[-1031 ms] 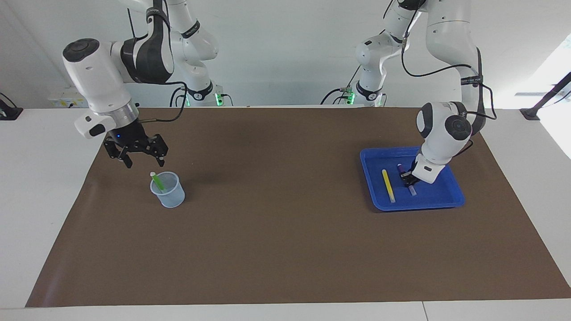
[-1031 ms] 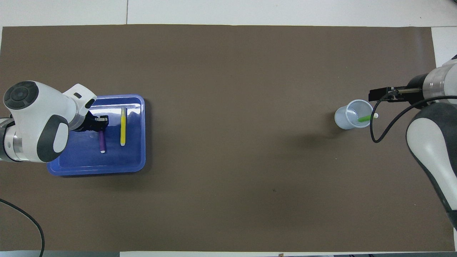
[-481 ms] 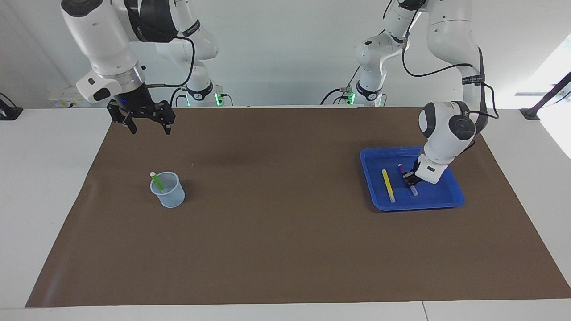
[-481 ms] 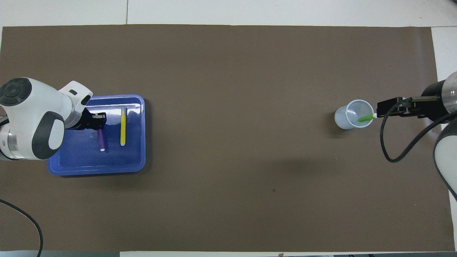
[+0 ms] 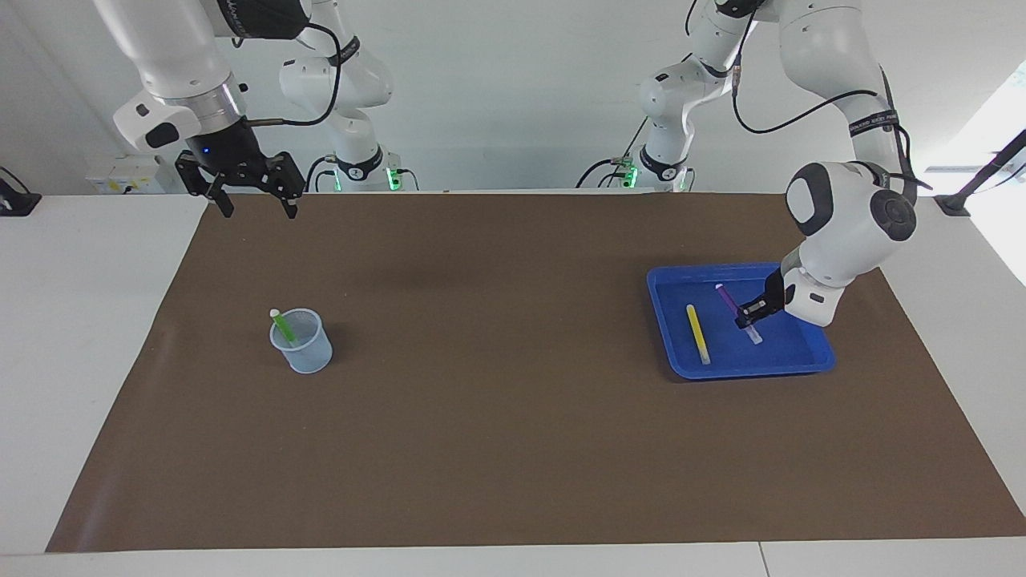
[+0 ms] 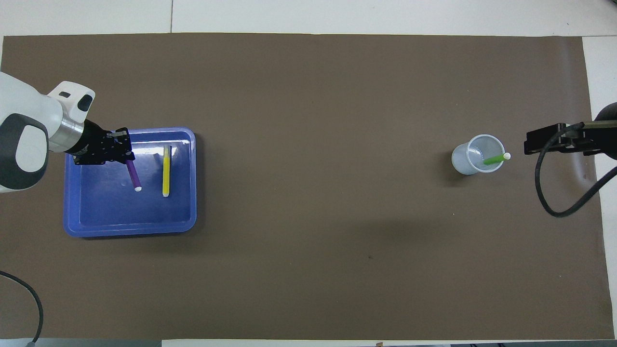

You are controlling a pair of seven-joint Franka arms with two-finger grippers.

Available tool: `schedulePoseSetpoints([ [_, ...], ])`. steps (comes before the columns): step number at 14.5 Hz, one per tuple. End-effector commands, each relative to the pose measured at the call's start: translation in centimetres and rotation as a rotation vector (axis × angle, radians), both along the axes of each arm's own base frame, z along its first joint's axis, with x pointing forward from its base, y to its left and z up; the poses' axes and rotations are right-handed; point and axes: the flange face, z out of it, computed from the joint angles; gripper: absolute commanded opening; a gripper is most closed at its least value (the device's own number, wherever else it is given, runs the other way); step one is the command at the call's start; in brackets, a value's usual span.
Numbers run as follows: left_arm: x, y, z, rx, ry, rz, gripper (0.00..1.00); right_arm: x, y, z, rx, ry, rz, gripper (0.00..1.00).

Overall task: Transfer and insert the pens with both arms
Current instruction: 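Lift the purple pen with the left gripper while the right gripper approaches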

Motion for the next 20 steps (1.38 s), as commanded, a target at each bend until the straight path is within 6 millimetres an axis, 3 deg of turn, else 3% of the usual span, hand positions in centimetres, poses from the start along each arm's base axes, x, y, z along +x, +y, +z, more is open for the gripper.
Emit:
schedulePoseSetpoints([
  [1, 0.2, -1.7, 3.3, -0.06, 0.065, 0.153, 0.0, 0.8, -0.5, 0.9, -0.014, 0.004, -0.017, 1.0],
  [5, 0.7, -6.9, 8.7, -0.22, 0.187, 0.483, 0.0, 1.2, -0.7, 0.8, -0.013, 0.004, -0.02, 1.0],
  [10, -0.9, -14.8, 11.4, -0.353, 0.399, 0.741, 0.0, 1.3, 0.1, 1.0, 0.007, 0.006, -0.012, 1.0],
  [12, -1.6, -16.9, 12.1, -0.405, 0.5, 0.817, 0.0, 1.3, 3.0, 1.1, 0.089, -0.001, -0.009, 1.0],
  [16, -3.9, -21.1, 12.5, -0.514, 0.658, 0.877, 0.0, 2.1, 6.6, 2.3, 0.383, -0.037, -0.127, 1.0],
  [17, -4.4, -21.9, 12.2, -0.532, 0.691, 0.903, 0.0, 1.9, 8.8, 2.7, 0.432, -0.043, -0.13, 1.0],
  [20, -6.2, -25.9, 11.4, -0.583, 0.7, 0.955, 0.0, 2.6, 13.0, 3.4, 0.572, -0.072, -0.208, 1.0],
])
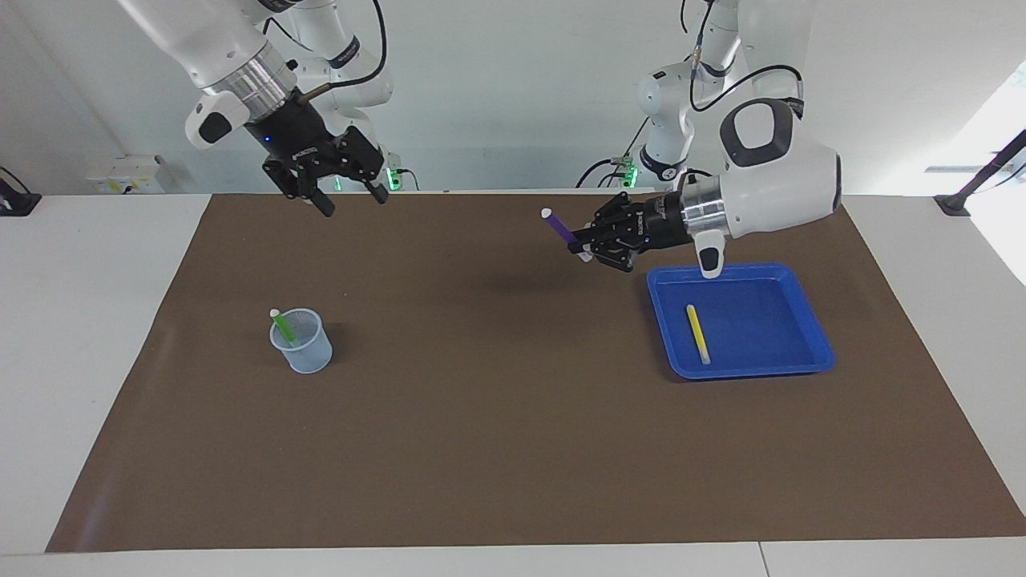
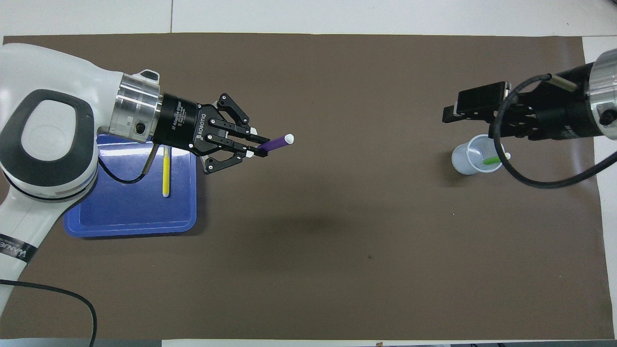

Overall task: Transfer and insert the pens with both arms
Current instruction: 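Lift the purple pen with the left gripper while the right gripper approaches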

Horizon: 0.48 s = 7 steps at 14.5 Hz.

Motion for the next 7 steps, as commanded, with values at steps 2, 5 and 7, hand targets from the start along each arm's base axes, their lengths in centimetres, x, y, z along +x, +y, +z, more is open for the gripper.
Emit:
schedulePoseSetpoints([
  [2, -2.9, -3.5, -0.6, -0.026, 0.01, 0.11, 0.0, 0.8, 4.4, 0.3, 0.09, -0.013, -0.059, 1.0],
  [5, -4.3, -4.9, -1.3, -0.039, 0.018, 0.157, 0.0, 0.2, 8.1, -0.6, 0.076, -0.001, -0.019, 1.0],
  [7, -5.1, -5.3, -1.2, -0.056, 0.022, 0.198, 0.0, -0.1, 9.4, -1.1, 0.06, 0.001, 0.004, 1.0],
])
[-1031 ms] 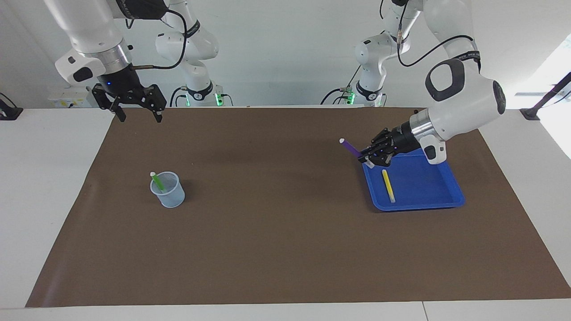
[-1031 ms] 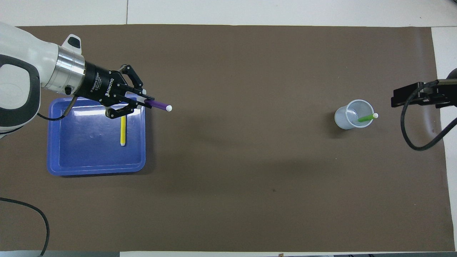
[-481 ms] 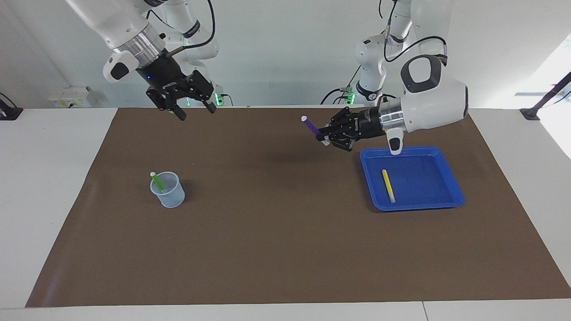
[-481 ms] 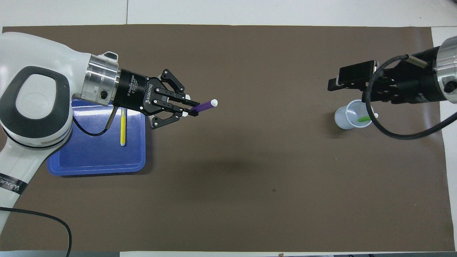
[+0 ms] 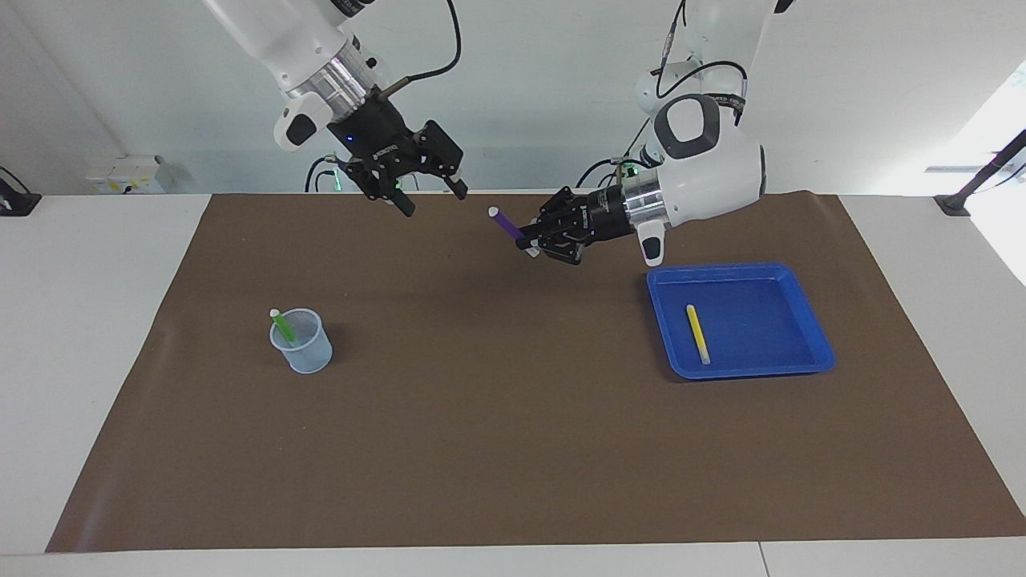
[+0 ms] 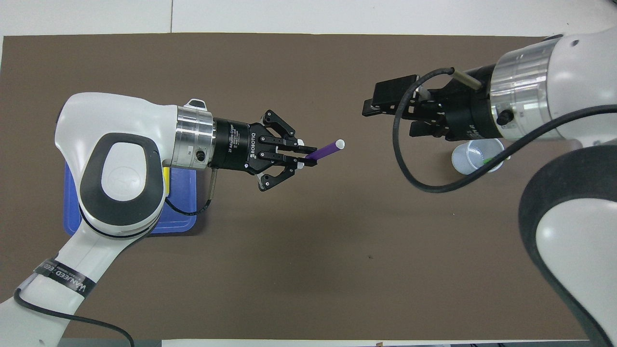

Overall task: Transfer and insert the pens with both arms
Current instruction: 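Lift the purple pen with the left gripper while the right gripper approaches, then grasp the purple pen with the right gripper and open the left gripper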

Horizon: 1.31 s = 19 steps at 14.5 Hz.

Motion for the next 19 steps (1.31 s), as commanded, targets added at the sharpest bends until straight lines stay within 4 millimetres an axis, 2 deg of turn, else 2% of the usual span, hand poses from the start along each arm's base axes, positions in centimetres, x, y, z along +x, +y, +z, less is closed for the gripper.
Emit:
schedulePoseSetpoints([
  [1, -1.6, 0.2, 0.1, -0.002, 0.007, 0.074, 0.0, 0.3, 1.7, -1.0, -0.021, 0.001, 0.012, 1.0],
  [8, -2.2, -0.8, 0.1, -0.012, 0.003, 0.111, 0.0, 1.0, 5.4, -3.6, -0.066, -0.028, 0.054, 1.0],
  [12, -2.1, -0.7, 0.3, -0.017, -0.004, 0.134, 0.0, 0.8, 5.7, -3.7, -0.075, -0.027, 0.062, 1.0],
  [13, -2.1, -0.7, 0.3, -0.017, -0.004, 0.134, 0.0, 0.8, 5.6, -3.8, -0.085, -0.026, 0.065, 0.97],
  [14, -2.1, -0.7, 0.2, -0.015, -0.003, 0.135, 0.0, 0.8, 5.6, -3.8, -0.09, -0.023, 0.067, 0.88],
  [17, -2.0, -0.6, 0.3, -0.021, -0.002, 0.145, 0.0, 0.6, 5.8, -3.9, -0.092, -0.019, 0.071, 0.51],
  [18, -2.1, -0.7, 0.3, -0.02, -0.005, 0.147, 0.0, 0.3, 6.4, -3.9, -0.093, -0.019, 0.082, 0.42],
  [19, -2.4, -1.1, 0.4, -0.024, -0.002, 0.139, 0.0, 0.2, 6.5, -3.9, -0.094, -0.017, 0.085, 0.41],
])
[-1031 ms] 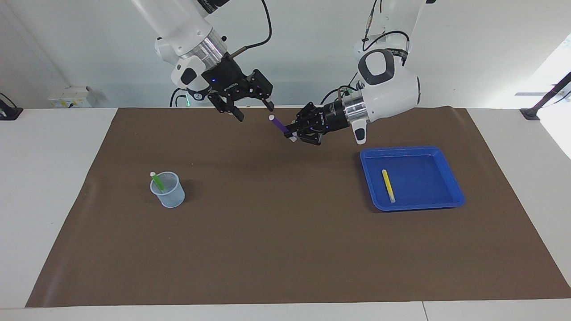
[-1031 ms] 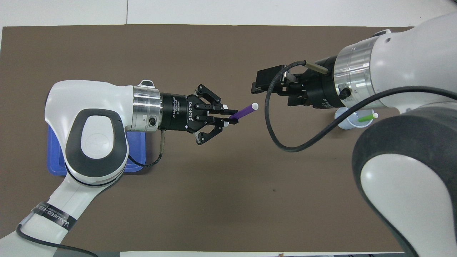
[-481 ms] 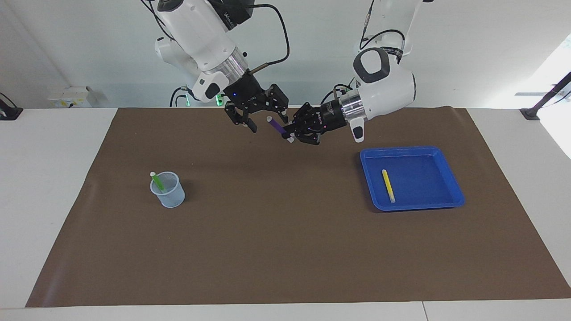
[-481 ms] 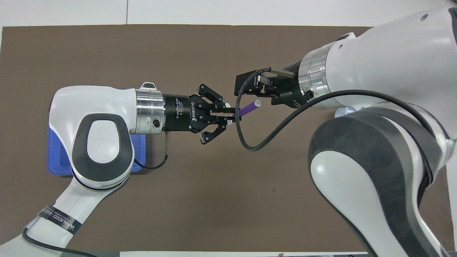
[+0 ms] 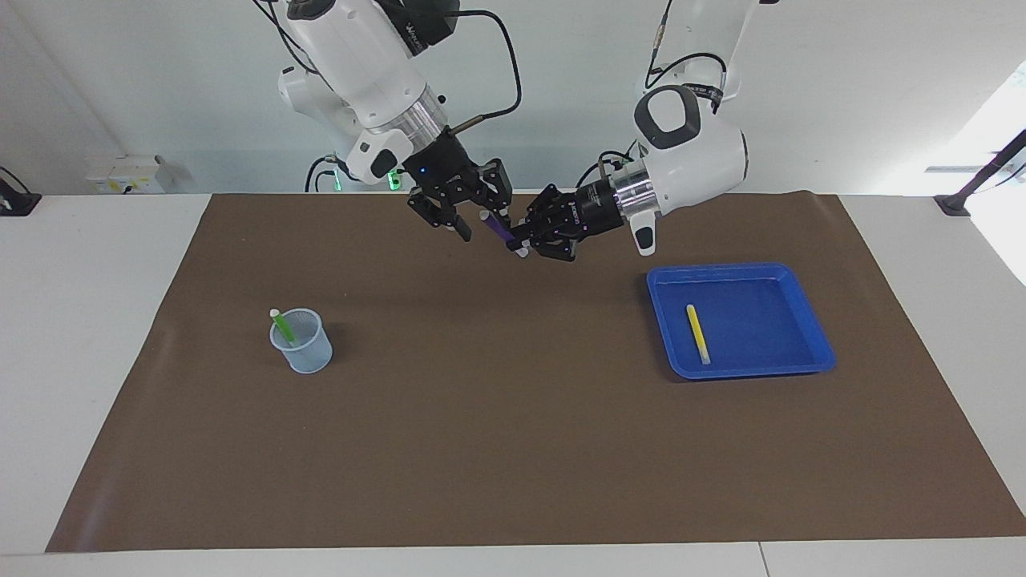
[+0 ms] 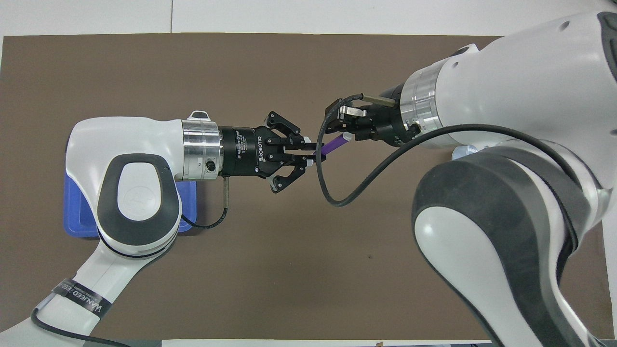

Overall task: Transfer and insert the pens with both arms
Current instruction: 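Grasp the purple pen with the right gripper and open the left gripper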

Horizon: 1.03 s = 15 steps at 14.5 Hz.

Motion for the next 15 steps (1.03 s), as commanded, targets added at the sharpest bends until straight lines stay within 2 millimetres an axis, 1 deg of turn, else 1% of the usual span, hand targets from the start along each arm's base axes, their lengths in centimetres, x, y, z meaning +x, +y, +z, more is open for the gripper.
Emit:
schedulePoseSetpoints([
  [1, -1.2, -0.2, 0.3, 0.002, 0.002, 0.035, 0.0, -0.3, 0.6, 0.1, -0.019, 0.001, 0.006, 0.41],
  [4, -1.2, -0.2, 0.3, 0.0, 0.0, 0.052, 0.0, -0.5, 0.7, 0.1, -0.024, 0.008, 0.012, 0.4],
  [5, -1.3, -0.4, 0.3, -0.001, 0.001, 0.05, 0.0, -0.5, 0.7, 0.1, -0.024, 0.008, 0.012, 0.33],
  [7, -1.3, -0.4, 0.3, 0.001, -0.002, 0.055, 0.0, -0.3, 0.6, 0.0, -0.025, 0.005, 0.012, 0.0],
  [12, -1.2, -0.4, 0.4, 0.001, -0.007, 0.067, 0.0, 0.0, 0.1, 0.3, -0.059, -0.027, 0.009, 0.0],
  [13, -1.5, -0.8, 0.6, 0.007, -0.021, 0.073, 0.31, 0.1, 0.0, 0.3, -0.064, -0.031, 0.009, 0.0],
  [14, -1.8, -0.9, 1.3, 0.017, -0.047, 0.103, 0.89, 0.1, -0.1, 0.3, -0.066, -0.031, 0.006, 0.0],
  [15, -2.4, -1.1, 1.3, 0.033, -0.046, 0.137, 1.0, 0.3, -0.4, 0.2, -0.068, -0.031, 0.003, 0.0],
])
